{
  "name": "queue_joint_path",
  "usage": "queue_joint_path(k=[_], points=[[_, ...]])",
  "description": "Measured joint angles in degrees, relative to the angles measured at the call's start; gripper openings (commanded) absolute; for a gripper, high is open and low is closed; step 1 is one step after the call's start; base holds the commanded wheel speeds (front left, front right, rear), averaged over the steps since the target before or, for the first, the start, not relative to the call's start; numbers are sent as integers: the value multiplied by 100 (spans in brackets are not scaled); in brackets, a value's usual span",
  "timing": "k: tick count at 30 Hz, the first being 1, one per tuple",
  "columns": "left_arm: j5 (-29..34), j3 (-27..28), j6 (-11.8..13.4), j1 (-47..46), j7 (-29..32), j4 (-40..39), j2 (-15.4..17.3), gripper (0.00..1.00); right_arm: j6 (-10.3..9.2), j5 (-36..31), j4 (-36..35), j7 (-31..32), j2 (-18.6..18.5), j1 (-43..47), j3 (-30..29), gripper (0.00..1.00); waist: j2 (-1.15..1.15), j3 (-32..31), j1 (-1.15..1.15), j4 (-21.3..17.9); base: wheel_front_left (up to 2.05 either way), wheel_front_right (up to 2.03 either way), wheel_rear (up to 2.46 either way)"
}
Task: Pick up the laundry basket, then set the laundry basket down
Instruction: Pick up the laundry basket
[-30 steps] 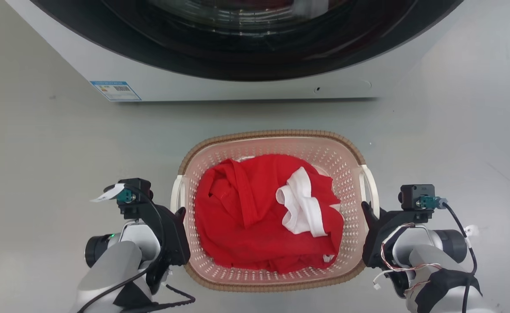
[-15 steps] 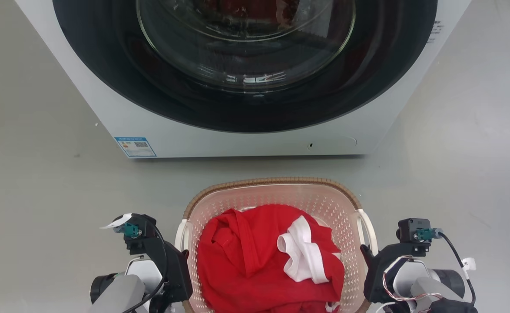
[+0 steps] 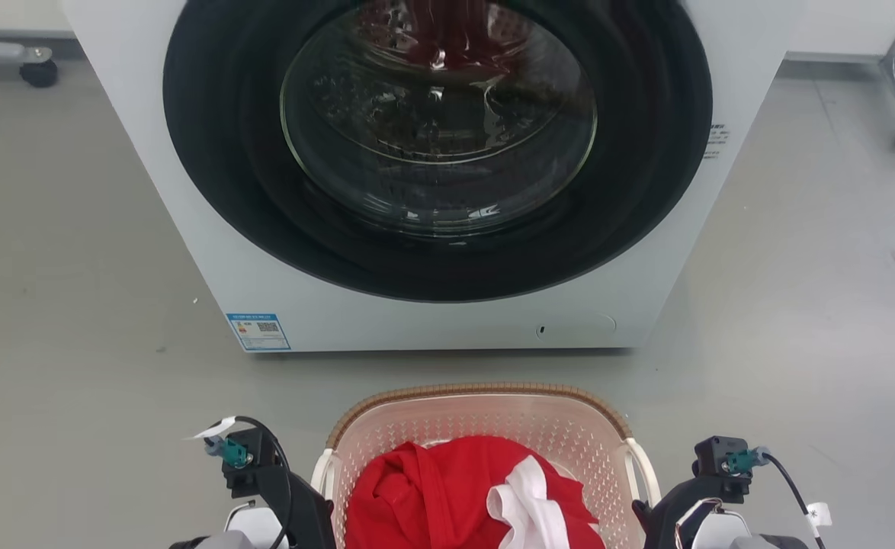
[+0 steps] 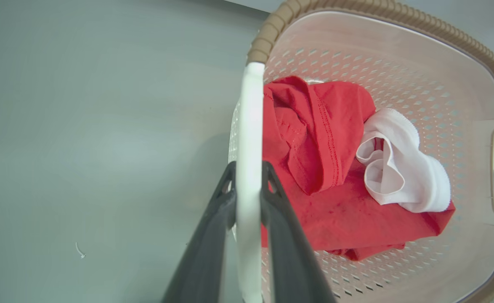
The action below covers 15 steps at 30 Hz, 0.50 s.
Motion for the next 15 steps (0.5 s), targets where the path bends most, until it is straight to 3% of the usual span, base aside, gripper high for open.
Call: queue_joint_path(k=[15], points=[[-49, -2, 135, 378, 238, 24, -15, 0, 48, 144, 62, 472, 27, 272, 23, 0, 0, -664, 0, 1, 0, 0, 0]])
